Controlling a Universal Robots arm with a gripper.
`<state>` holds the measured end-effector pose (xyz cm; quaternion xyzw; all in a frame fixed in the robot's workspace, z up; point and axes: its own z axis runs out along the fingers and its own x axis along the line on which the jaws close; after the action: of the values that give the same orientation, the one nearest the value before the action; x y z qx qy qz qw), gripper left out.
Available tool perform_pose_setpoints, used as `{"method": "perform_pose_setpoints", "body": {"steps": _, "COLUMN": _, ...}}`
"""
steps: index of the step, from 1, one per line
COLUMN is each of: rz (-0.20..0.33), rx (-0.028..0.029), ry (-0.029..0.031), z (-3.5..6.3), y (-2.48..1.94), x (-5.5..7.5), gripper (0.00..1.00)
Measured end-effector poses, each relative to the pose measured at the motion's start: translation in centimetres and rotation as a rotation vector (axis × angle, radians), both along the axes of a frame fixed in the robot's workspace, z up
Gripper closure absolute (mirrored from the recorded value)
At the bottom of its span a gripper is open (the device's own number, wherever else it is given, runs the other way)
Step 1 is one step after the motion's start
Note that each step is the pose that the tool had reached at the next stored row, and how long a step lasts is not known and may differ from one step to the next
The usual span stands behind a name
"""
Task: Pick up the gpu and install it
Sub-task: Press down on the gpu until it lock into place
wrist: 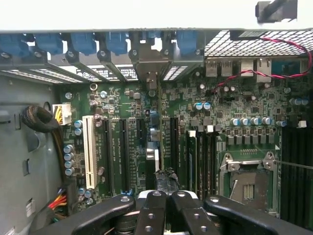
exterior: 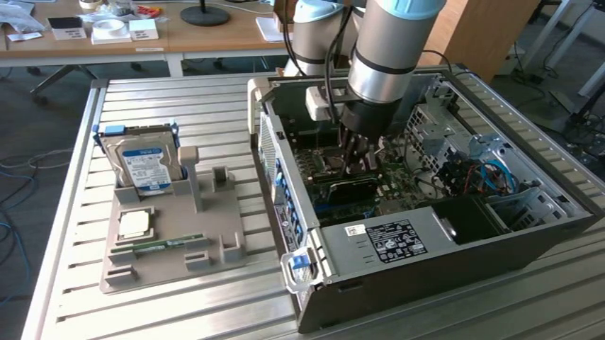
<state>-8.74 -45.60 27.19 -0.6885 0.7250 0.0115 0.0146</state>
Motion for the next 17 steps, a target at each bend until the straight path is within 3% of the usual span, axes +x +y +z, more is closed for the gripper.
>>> {"method": "perform_pose_setpoints", "body": {"steps": 17, "rz": 0.0, "rx": -0.0001, "ry": 0.0, "z": -0.47, "y": 0.15, "x": 0.01, "gripper": 0.89}}
